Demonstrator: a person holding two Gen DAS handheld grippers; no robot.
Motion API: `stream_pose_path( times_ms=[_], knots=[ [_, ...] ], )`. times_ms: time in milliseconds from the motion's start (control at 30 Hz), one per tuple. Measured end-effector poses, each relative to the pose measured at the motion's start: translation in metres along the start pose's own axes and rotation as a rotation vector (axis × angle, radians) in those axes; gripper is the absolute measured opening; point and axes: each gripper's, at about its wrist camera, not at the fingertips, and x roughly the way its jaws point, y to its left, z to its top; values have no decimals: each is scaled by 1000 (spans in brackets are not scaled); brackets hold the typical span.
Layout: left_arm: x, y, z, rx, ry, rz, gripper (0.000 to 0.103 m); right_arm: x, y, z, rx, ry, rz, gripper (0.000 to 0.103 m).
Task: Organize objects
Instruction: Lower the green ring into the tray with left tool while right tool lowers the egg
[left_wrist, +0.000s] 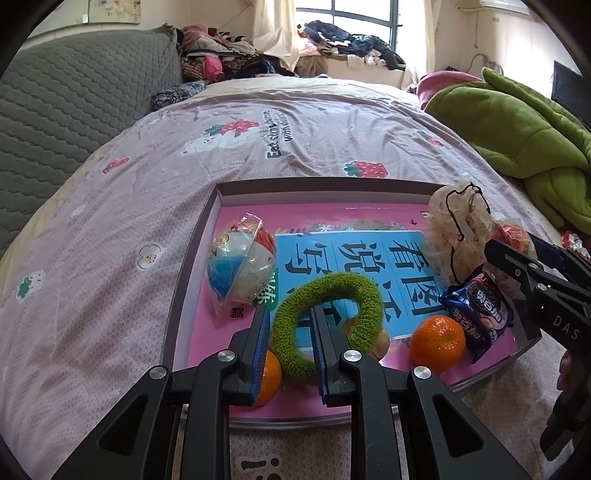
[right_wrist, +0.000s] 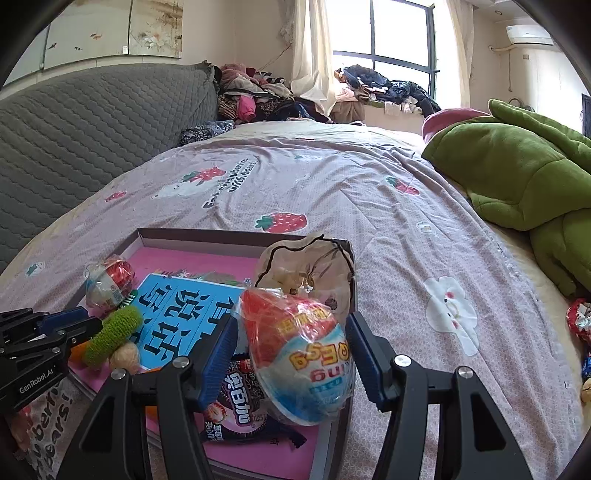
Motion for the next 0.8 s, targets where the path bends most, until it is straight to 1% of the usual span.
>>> stream_pose_path(
  times_ms=[400,433,500,567,667,800],
  knots=[
    [-13,-4,1,8,-15,-1,24,-15,-3,8,11,-35,12,60],
    [-14,-4,1,9,-17,0,25,-17,-3,9,13,-39,14,60],
    [-18,-4,2,10,-26,2,35,-21,-2,10,12,-46,20,60],
    [-23,-5,3,8,-37,2,38,-24,-1,11,8,-52,19,60],
    [-29,-5,5,8,-46,6,39,-31,0,13,13,-62,27,60],
    [-38,-4,6,6,-58,8,46,-43,4,15,15,-83,39,60]
  ],
)
